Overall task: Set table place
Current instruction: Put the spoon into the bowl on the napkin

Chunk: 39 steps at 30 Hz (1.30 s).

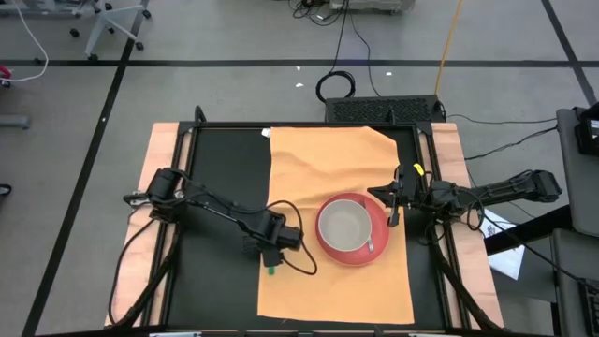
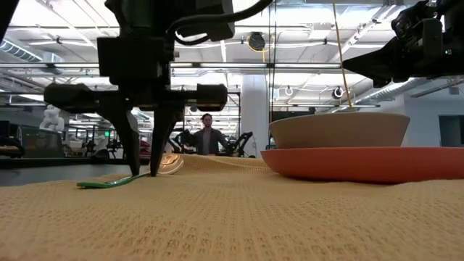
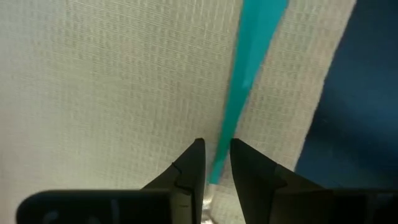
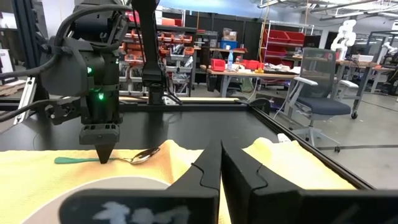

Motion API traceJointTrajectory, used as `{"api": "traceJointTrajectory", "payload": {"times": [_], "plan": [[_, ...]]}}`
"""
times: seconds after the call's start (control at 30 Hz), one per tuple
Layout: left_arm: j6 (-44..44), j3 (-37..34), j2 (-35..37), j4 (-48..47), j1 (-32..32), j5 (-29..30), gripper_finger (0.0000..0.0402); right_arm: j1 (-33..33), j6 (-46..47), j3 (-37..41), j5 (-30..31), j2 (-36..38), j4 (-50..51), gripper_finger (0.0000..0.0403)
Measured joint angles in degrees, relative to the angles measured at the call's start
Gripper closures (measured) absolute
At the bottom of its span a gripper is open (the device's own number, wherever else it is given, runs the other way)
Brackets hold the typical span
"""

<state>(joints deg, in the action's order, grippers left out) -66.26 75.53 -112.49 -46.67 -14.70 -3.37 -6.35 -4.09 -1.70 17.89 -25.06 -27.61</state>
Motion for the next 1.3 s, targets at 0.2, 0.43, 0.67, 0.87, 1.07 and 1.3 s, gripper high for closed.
{"api": "traceJointTrajectory", "payload": {"times": [0.2, 0.43, 0.67, 0.87, 1.07, 1.3], "plan": [[0.35, 0.00, -0.17, 0.02, 0.00, 0.28, 0.0320, -0.01, 0.01, 0.00, 0.00, 0.00, -0.34, 0.0403], [0.33, 0.00, -0.17, 0.00, 0.00, 0.39, 0.0321, 0.00, 0.01, -0.01, 0.00, 0.02, -0.40, 0.0403], [0.39, 0.00, -0.17, -0.20, 0.00, 0.41, 0.0321, 0.00, 0.00, 0.01, 0.00, 0.00, -0.40, 0.0403], [0.44, -0.02, -0.17, -0.22, 0.00, 0.41, 0.0321, -0.01, 0.01, 0.01, 0.00, 0.00, -0.40, 0.0403], [0.46, -0.02, -0.17, -0.22, 0.00, 0.41, 0.0336, 0.00, 0.01, -0.01, 0.00, 0.00, -0.40, 0.0403], [0.63, -0.04, -0.17, -0.22, 0.00, 1.69, 0.0390, -0.01, 0.01, 0.00, 0.00, 0.00, -0.40, 0.0403]]}}
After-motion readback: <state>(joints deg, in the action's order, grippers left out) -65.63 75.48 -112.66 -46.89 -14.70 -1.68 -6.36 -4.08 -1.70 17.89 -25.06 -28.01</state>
